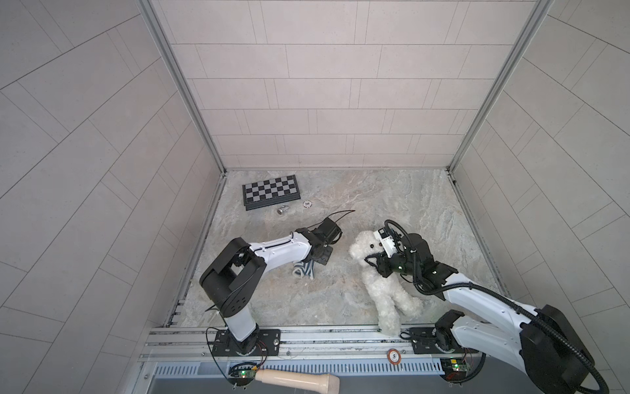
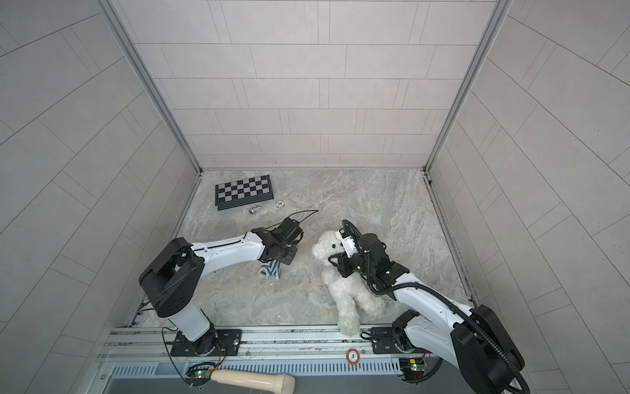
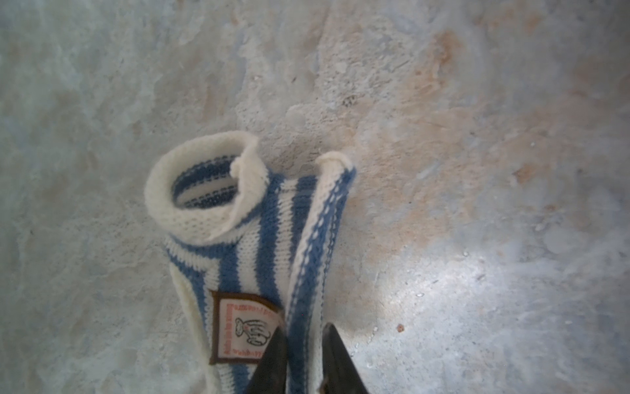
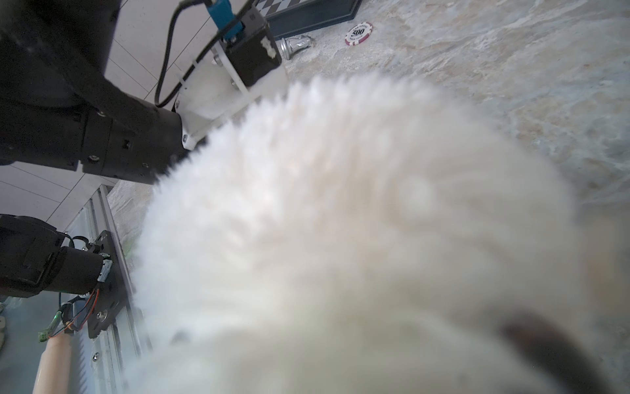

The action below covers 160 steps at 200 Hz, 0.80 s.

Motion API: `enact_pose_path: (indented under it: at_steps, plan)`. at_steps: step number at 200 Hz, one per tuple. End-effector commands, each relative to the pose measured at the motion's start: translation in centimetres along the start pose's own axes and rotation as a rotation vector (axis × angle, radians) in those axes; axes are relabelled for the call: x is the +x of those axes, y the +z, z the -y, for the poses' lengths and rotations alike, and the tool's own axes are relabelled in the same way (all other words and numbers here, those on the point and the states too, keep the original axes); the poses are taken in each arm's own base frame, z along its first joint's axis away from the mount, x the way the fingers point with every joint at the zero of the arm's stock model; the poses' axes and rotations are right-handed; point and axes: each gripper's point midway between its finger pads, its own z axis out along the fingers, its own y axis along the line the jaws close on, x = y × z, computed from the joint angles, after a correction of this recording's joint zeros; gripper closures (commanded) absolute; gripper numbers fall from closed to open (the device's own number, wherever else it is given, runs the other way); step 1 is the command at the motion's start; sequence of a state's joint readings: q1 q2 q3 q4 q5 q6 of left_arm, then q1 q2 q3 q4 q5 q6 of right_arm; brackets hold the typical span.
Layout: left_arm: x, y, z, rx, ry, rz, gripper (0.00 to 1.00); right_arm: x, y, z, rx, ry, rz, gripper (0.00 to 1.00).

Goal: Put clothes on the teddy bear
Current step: 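Lift the striped sweater with the left gripper, neck opening upward, beside the bear, then pull the sweater neck over the bear's head with the left gripper while the right holds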

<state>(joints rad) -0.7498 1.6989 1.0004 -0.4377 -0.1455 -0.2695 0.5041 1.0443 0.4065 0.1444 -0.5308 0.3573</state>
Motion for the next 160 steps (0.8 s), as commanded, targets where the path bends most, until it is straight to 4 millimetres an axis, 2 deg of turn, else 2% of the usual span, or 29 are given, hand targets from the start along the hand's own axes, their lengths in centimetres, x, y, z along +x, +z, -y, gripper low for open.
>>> enact_pose_path:
  at_steps: [1,11,32,51,85,113,137,160]
  plan:
    - [0.7,0.3,-0.7,-0.017,-0.001,-0.012,0.81,-0.8,-0.5,-0.5,-0.006,-0.006,0.030,1.00]
    - [0.8,0.3,-1.0,-0.019,-0.006,-0.009,0.77,-0.8,-0.6,-0.6,-0.006,-0.004,0.034,1.00]
    - [1.0,0.3,-1.5,-0.038,0.001,-0.010,0.59,-1.0,-0.6,-0.8,-0.013,-0.004,0.042,1.00]
    - [1.1,0.3,-1.6,-0.041,0.002,-0.009,0.58,-1.0,-0.6,-0.8,-0.016,-0.004,0.041,1.00]
    - [1.0,0.3,-1.2,-0.018,-0.005,-0.001,0.83,-0.6,-0.6,-0.8,-0.015,-0.004,0.035,1.00]
    - [0.8,-0.6,-1.0,0.008,-0.018,0.017,0.97,-0.2,-0.4,-0.6,-0.013,-0.002,0.028,1.00]
    - [0.5,-3.2,-1.2,0.040,-0.054,0.078,1.00,0.2,-0.1,-0.6,-0.012,-0.012,0.020,1.00]
    - [0.0,-6.4,-1.0,0.105,-0.077,0.145,1.00,0.4,0.7,-2.2,-0.033,-0.097,0.018,1.00]
